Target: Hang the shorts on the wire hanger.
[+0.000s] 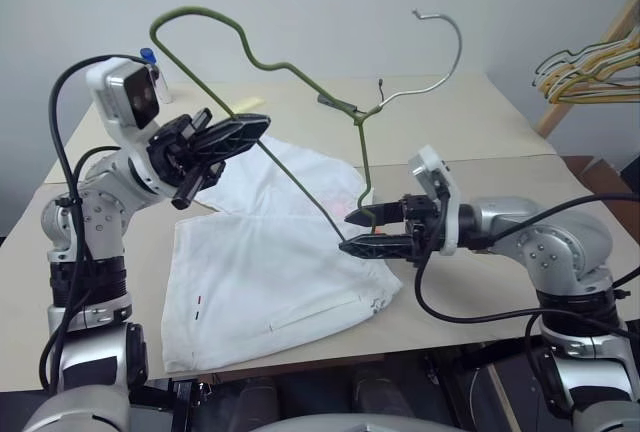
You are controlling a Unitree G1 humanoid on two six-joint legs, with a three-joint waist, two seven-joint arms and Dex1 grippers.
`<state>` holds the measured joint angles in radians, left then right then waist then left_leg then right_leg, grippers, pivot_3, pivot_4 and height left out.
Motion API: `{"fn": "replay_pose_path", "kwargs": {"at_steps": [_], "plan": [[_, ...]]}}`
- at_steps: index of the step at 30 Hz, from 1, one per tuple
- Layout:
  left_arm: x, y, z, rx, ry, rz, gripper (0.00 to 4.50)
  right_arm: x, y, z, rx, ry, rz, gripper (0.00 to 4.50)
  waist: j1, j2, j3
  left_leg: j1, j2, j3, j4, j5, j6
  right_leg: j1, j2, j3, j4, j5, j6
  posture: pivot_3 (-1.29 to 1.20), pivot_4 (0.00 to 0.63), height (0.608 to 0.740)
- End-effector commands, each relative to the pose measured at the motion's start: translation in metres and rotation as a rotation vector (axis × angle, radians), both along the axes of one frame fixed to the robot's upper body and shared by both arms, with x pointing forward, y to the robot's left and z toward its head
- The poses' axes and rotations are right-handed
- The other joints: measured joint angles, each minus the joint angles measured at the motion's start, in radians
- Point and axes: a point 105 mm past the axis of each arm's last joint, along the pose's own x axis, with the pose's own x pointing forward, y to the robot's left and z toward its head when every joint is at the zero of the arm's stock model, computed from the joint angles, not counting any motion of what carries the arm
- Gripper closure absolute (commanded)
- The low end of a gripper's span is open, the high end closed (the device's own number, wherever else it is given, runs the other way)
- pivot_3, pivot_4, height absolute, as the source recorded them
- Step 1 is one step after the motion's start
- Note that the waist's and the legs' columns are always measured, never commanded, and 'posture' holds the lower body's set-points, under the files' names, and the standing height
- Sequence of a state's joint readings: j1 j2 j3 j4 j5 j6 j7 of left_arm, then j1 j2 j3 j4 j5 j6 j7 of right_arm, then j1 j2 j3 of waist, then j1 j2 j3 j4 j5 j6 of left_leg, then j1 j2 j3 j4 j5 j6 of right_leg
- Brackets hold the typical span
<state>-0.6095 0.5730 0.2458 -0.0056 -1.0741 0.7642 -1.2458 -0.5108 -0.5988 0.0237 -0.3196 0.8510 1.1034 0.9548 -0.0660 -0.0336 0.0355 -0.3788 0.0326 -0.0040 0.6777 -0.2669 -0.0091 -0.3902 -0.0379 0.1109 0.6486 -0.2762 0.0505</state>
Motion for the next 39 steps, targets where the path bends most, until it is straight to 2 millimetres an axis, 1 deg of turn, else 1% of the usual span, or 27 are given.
{"fn": "replay_pose_path", "kwargs": {"at_steps": [1, 3, 4, 6, 8, 9, 11, 13, 14, 15, 20, 22, 24, 26, 27, 29, 30, 31, 33, 35, 36, 37, 38, 39], "plan": [[-0.003, 0.0, 0.009, -0.005, -0.061, 0.007, 4.5, -0.006, 0.001, 0.009, 0.013, -0.025, 0.036, 0.38, -0.001, 0.0, 0.0, 0.0, 0.0, 0.0, 0.0, 0.0, 0.0, 0.0, 0.0, 0.0, 0.0, 0.0, 0.0, -0.02, 0.0, 0.74], [-0.003, 0.0, 0.009, -0.003, -0.063, 0.009, 4.5, -0.008, 0.002, 0.007, 0.005, -0.024, 0.045, 0.77, -0.001, 0.0, 0.0, 0.0, 0.0, 0.0, 0.0, 0.0, 0.0, 0.0, 0.0, 0.0, 0.0, 0.0, 0.0, -0.02, 0.0, 0.74], [-0.003, 0.0, 0.009, -0.004, -0.062, 0.007, 4.5, -0.009, 0.002, 0.006, 0.0, -0.026, 0.049, 1.08, -0.001, 0.0, 0.0, 0.0, 0.0, 0.0, 0.0, 0.0, 0.0, 0.0, 0.0, 0.0, 0.0, 0.0, 0.0, -0.02, 0.0, 0.74], [-0.003, -0.001, 0.008, -0.005, -0.061, 0.004, 4.5, -0.01, 0.003, 0.004, -0.007, -0.027, 0.054, 1.76, -0.001, 0.0, 0.0, 0.0, 0.0, 0.0, 0.0, 0.0, 0.0, 0.0, 0.0, 0.0, 0.0, 0.0, 0.0, -0.02, 0.0, 0.74], [-0.002, -0.002, 0.007, -0.006, -0.059, 0.007, 4.5, -0.01, 0.004, 0.003, -0.02, -0.031, 0.055, 2.55, -0.001, 0.0, 0.0, 0.0, 0.0, 0.0, 0.0, 0.0, 0.0, 0.0, 0.0, 0.0, 0.0, 0.0, 0.0, -0.02, 0.0, 0.74], [-0.001, -0.002, 0.007, -0.009, -0.055, 0.013, 4.5, -0.011, 0.004, 0.001, -0.031, -0.036, 0.054, 2.82, -0.002, 0.0, 0.0, 0.0, 0.0, 0.0, 0.0, 0.0, 0.0, 0.0, 0.0, -0.001, 0.0, 0.0, 0.0, -0.02, 0.0, 0.74], [0.0, -0.001, 0.007, -0.025, -0.053, 0.009, 4.5, -0.012, 0.004, -0.002, -0.058, -0.057, 0.054, 3.62, -0.002, 0.0, 0.0, 0.0, 0.0, 0.0, 0.0, 0.0, 0.0, 0.0, 0.0, -0.001, 0.0, 0.0, 0.0, -0.03, 0.0, 0.74], [0.0, -0.001, 0.008, -0.034, -0.052, -0.001, 4.5, -0.012, 0.005, -0.004, -0.068, -0.065, 0.056, 4.27, -0.002, 0.0, 0.0, 0.0, 0.0, 0.0, 0.0, 0.0, 0.0, 0.0, 0.0, -0.001, 0.0, 0.0, 0.0, -0.03, 0.0, 0.74], [0.0, -0.001, 0.008, -0.034, -0.051, -0.003, 4.5, -0.012, 0.006, -0.004, -0.068, -0.065, 0.053, 4.27, -0.002, 0.0, 0.0, 0.0, 0.0, 0.0, 0.0, 0.0, 0.0, 0.0, 0.0, -0.001, 0.0, 0.0, 0.0, -0.03, 0.0, 0.74], [0.0, -0.001, 0.007, -0.03, -0.051, -0.007, 4.5, -0.011, 0.006, -0.003, -0.065, -0.058, 0.048, 4.39, -0.003, 0.0, 0.0, 0.0, 0.0, -0.001, 0.0, 0.0, 0.0, 0.0, 0.0, -0.001, 0.0, 0.0, 0.0, -0.03, 0.0, 0.74], [0.001, -0.001, 0.003, -0.015, -0.052, -0.002, 4.5, -0.006, 0.002, 0.0, -0.045, -0.045, 0.019, 4.39, -0.002, 0.0, 0.0, 0.0, 0.0, -0.001, 0.0, 0.0, 0.0, 0.0, 0.0, -0.001, 0.0, 0.0, 0.0, -0.03, 0.0, 0.74], [0.004, -0.001, -0.001, -0.007, -0.07, 0.04, 4.5, -0.005, 0.0, 0.0, -0.041, -0.041, 0.011, 4.39, -0.002, 0.0, 0.0, 0.0, 0.0, -0.001, 0.0, 0.0, 0.0, 0.0, 0.0, -0.001, 0.0, 0.0, 0.0, -0.03, 0.0, 0.74], [0.011, -0.001, -0.007, -0.013, -0.035, 0.083, 4.5, -0.003, -0.001, 0.003, -0.022, -0.041, -0.002, 4.39, -0.002, 0.0, 0.0, 0.0, 0.0, -0.001, 0.0, 0.0, 0.0, 0.0, 0.0, -0.001, 0.0, 0.0, 0.0, -0.03, 0.0, 0.74], [0.013, -0.002, -0.012, 0.001, -0.004, 0.082, 3.97, -0.003, -0.002, 0.006, -0.008, -0.045, -0.005, 4.5, -0.002, 0.0, 0.0, 0.0, 0.0, -0.001, 0.0, 0.0, 0.0, 0.0, 0.0, -0.001, 0.0, 0.0, 0.0, -0.04, 0.0, 0.74], [0.016, -0.004, -0.019, 0.044, 0.001, 0.104, 3.75, -0.003, -0.002, 0.007, -0.003, -0.046, -0.009, 4.5, -0.002, 0.0, 0.0, 0.0, 0.0, -0.001, 0.0, 0.0, 0.0, 0.0, 0.0, -0.001, 0.0, 0.0, 0.0, -0.04, 0.0, 0.74], [0.023, -0.009, -0.033, 0.133, 0.022, 0.155, 3.06, -0.003, -0.004, 0.01, 0.013, -0.051, -0.013, 4.5, -0.003, 0.0, 0.0, 0.0, 0.0, -0.001, 0.0, 0.0, 0.0, 0.0, 0.0, -0.001, 0.0, 0.0, 0.0, -0.04, 0.0, 0.74], [0.026, -0.011, -0.04, 0.176, 0.028, 0.178, 2.91, -0.003, -0.005, 0.011, 0.021, -0.053, -0.016, 4.5, -0.002, 0.0, 0.0, 0.0, 0.0, -0.001, 0.0, 0.0, 0.0, 0.0, 0.0, -0.001, 0.0, 0.0, 0.0, -0.04, 0.0, 0.74], [0.028, -0.012, -0.044, 0.2, 0.029, 0.189, 2.63, -0.004, -0.005, 0.012, 0.025, -0.053, -0.018, 4.5, -0.002, 0.0, 0.0, 0.0, 0.0, -0.001, 0.0, 0.0, 0.0, 0.0, 0.0, -0.001, 0.0, 0.0, 0.0, -0.04, 0.0, 0.74], [0.035, -0.014, -0.065, 0.33, 0.035, 0.245, 2.04, -0.001, -0.009, 0.013, 0.038, -0.038, -0.047, 4.5, -0.002, 0.0, 0.0, 0.0, 0.0, -0.001, 0.0, 0.0, 0.0, 0.0, 0.0, -0.001, 0.0, 0.0, 0.0, -0.05, 0.0, 0.74], [0.045, -0.012, -0.09, 0.475, 0.029, 0.333, 1.31, 0.004, -0.015, 0.013, 0.037, 0.002, -0.093, 4.5, -0.002, 0.0, 0.0, 0.0, 0.0, -0.001, 0.0, 0.0, 0.0, 0.0, 0.0, -0.001, 0.0, 0.0, 0.0, -0.05, 0.0, 0.74], [0.05, -0.011, -0.1, 0.539, 0.024, 0.371, 1.09, 0.006, -0.019, 0.011, 0.03, 0.012, -0.113, 4.5, -0.002, 0.0, 0.0, 0.0, 0.0, -0.001, 0.0, 0.0, 0.0, 0.0, 0.0, -0.001, 0.0, 0.0, 0.0, -0.05, 0.0, 0.74], [0.053, -0.008, -0.108, 0.58, 0.011, 0.403, 0.69, 0.007, -0.024, 0.008, 0.017, 0.034, -0.138, 4.5, -0.002, 0.0, 0.0, 0.0, 0.0, -0.001, 0.0, 0.0, 0.0, 0.001, 0.0, -0.001, 0.0, 0.0, 0.0, -0.05, 0.0, 0.74], [0.056, -0.005, -0.114, 0.627, -0.01, 0.44, 0.45, 0.008, -0.031, 0.005, 0.004, 0.054, -0.161, 4.5, -0.002, 0.0, 0.0, 0.0, 0.0, -0.001, 0.0, 0.0, 0.0, 0.0, 0.0, -0.001, 0.0, 0.0, -0.001, -0.05, 0.0, 0.74], [0.058, -0.002, -0.121, 0.677, -0.021, 0.464, 0.12, 0.009, -0.038, -0.001, -0.016, 0.064, -0.201, 4.5, -0.001, 0.0, 0.0, 0.0, 0.0, -0.001, 0.0, 0.0, 0.0, 0.0, 0.0, -0.001, 0.0, 0.0, -0.001, -0.05, 0.0, 0.74]]}}
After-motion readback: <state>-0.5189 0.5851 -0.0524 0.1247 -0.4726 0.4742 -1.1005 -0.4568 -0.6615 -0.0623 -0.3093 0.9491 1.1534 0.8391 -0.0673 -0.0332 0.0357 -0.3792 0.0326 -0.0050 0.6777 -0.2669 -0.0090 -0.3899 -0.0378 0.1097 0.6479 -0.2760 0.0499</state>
